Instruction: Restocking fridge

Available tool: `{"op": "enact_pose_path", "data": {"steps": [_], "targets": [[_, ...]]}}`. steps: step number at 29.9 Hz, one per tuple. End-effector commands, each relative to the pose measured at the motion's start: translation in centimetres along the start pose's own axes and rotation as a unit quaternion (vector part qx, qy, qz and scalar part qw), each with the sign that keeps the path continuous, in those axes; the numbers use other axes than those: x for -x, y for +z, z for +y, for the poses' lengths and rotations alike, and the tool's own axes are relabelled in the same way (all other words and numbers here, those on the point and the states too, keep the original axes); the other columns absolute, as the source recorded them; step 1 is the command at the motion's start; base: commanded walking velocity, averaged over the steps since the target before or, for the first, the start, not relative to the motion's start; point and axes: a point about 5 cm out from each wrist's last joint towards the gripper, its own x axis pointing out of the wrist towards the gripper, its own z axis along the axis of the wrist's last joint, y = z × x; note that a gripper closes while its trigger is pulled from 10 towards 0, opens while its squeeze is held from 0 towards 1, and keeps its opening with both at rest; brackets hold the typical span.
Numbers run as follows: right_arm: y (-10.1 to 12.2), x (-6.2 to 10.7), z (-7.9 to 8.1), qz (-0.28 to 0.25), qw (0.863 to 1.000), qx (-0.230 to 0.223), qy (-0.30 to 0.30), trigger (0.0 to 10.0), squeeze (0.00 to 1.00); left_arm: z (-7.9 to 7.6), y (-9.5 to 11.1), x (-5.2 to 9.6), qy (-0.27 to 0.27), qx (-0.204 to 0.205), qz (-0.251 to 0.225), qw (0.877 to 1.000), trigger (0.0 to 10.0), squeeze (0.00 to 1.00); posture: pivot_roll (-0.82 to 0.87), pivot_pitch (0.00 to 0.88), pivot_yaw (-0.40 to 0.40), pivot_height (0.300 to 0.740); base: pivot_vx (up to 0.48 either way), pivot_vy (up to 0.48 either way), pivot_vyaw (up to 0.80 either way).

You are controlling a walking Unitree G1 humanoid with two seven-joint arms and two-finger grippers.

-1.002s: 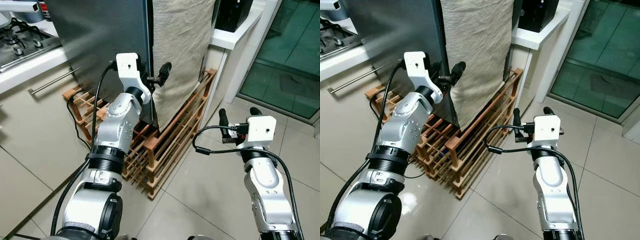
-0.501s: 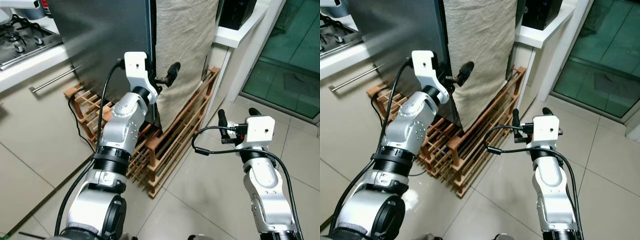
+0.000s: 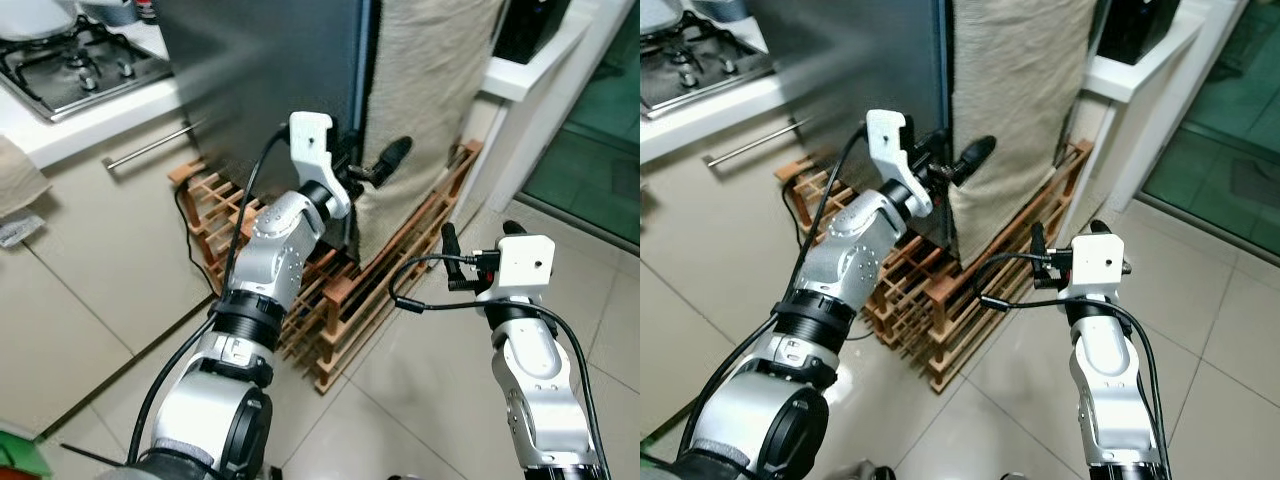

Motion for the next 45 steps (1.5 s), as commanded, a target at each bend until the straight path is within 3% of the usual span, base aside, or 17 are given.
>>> {"op": "enact_pose_path", "data": {"steps": [1, 2, 3, 4, 5, 6, 10, 15, 18, 21, 22, 25, 27, 30, 36, 45], "targets": [[-0.1, 0.2, -0.2, 0.007, 1.000, -0.001, 0.002, 10.0, 0.05, -6.0, 0.4, -2.9, -0.126, 0.037, -0.035, 0.991, 10.0, 0.00, -0.20, 0.032, 0.042, 0.740, 0.000, 0.000, 0.00], [-0.2, 0.2, -0.2, 0.008, 1.000, -0.001, 0.003, 10.0, 0.05, -6.9, 0.5, -3.0, -0.155, 0.041, -0.040, 0.986, 10.0, 0.00, -0.20, 0.030, 0.044, 0.740, 0.000, 0.000, 0.00], [-0.2, 0.2, -0.2, 0.008, 1.000, -0.001, 0.003, 10.0, 0.05, -6.9, 0.5, -3.0, -0.155, 0.041, -0.040, 0.986, 10.0, 0.00, -0.20, 0.030, 0.044, 0.740, 0.000, 0.000, 0.00], [-0.3, 0.3, -0.2, 0.012, 1.000, -0.001, 0.005, 10.0, 0.05, -8.2, 0.8, -2.9, -0.197, 0.055, -0.047, 0.978, 10.0, 0.00, -0.20, 0.030, 0.045, 0.740, 0.000, 0.000, 0.00], [-0.3, 0.3, -0.2, 0.012, 1.000, -0.001, 0.005, 10.0, 0.05, -8.2, 0.8, -2.9, -0.197, 0.055, -0.047, 0.978, 10.0, 0.00, -0.20, 0.030, 0.045, 0.740, 0.000, 0.000, 0.00], [-0.8, 0.6, -0.3, 0.023, 1.000, -0.001, 0.005, 10.0, 0.05, -9.3, 1.2, -2.6, -0.234, 0.064, -0.055, 0.968, 10.0, 0.00, -0.21, 0.031, 0.049, 0.740, 0.000, 0.000, 0.00], [-2.0, 1.4, 0.0, 0.052, 0.998, 0.003, 0.022, 10.0, 0.05, -10.1, 2.3, -2.2, -0.266, 0.084, -0.066, 0.958, 10.0, 0.00, -0.20, 0.033, 0.053, 0.740, 0.000, 0.000, 0.00], [-4.6, 3.8, 0.6, 0.127, 0.990, -0.001, 0.064, 10.0, 0.05, -9.7, 4.2, -1.0, -0.264, 0.115, -0.082, 0.954, 10.0, 0.00, -0.20, 0.032, 0.063, 0.740, 0.000, 0.000, 0.00], [-5.8, 5.0, 0.9, 0.178, 0.979, -0.028, 0.093, 10.0, 0.05, -7.7, 4.8, 0.5, -0.227, 0.103, -0.075, 0.966, 10.0, 0.00, -0.20, 0.029, 0.067, 0.740, 0.000, 0.000, 0.00], [-5.9, 5.1, 1.0, 0.185, 0.977, -0.034, 0.100, 10.0, 0.05, -7.0, 4.9, 1.0, -0.211, 0.095, -0.070, 0.970, 10.0, 0.00, -0.20, 0.027, 0.070, 0.740, 0.000, 0.000, 0.00], [-5.5, 4.8, 1.5, 0.179, 0.975, -0.048, 0.121, 10.0, 0.05, -4.6, 4.7, 2.1, -0.146, 0.069, -0.056, 0.985, 10.0, 0.00, -0.19, 0.023, 0.071, 0.740, 0.000, 0.000, 0.00], [-4.4, 3.8, 2.3, 0.155, 0.976, -0.057, 0.143, 10.0, 0.05, 0.0, 4.4, 4.0, 0.009, 0.017, -0.045, 0.999, 10.0, 0.00, -0.17, 0.016, 0.071, 0.740, 0.000, 0.000, 0.00], [-3.9, 3.2, 2.5, 0.143, 0.977, -0.059, 0.148, 10.0, 0.05, 2.6, 4.3, 5.3, 0.107, -0.010, -0.046, 0.993, 10.0, 0.00, -0.16, 0.014, 0.069, 0.740, 0.000, 0.000, 0.00], [-3.1, 2.2, 2.6, 0.122, 0.979, -0.055, 0.152, 10.0, 0.05, 5.6, 4.2, 8.3, 0.234, -0.027, -0.052, 0.971, 10.0, 0.00, -0.16, 0.010, 0.064, 0.740, 0.000, 0.000, 0.00], [-2.2, 0.4, 2.0, 0.089, 0.986, -0.033, 0.134, 10.0, 0.04, 7.4, 4.1, 12.4, 0.353, -0.086, -0.054, 0.930, 10.0, 0.00, -0.13, 0.002, 0.045, 0.740, 0.000, 0.000, 0.00], [-2.3, -2.7, 0.3, 0.079, 0.992, -0.018, 0.093, 10.0, 0.03, 7.5, 3.1, 13.1, 0.399, -0.119, -0.040, 0.908, 10.0, 0.00, -0.10, 0.010, 0.045, 0.740, 0.000, 0.000, 0.00]]}}
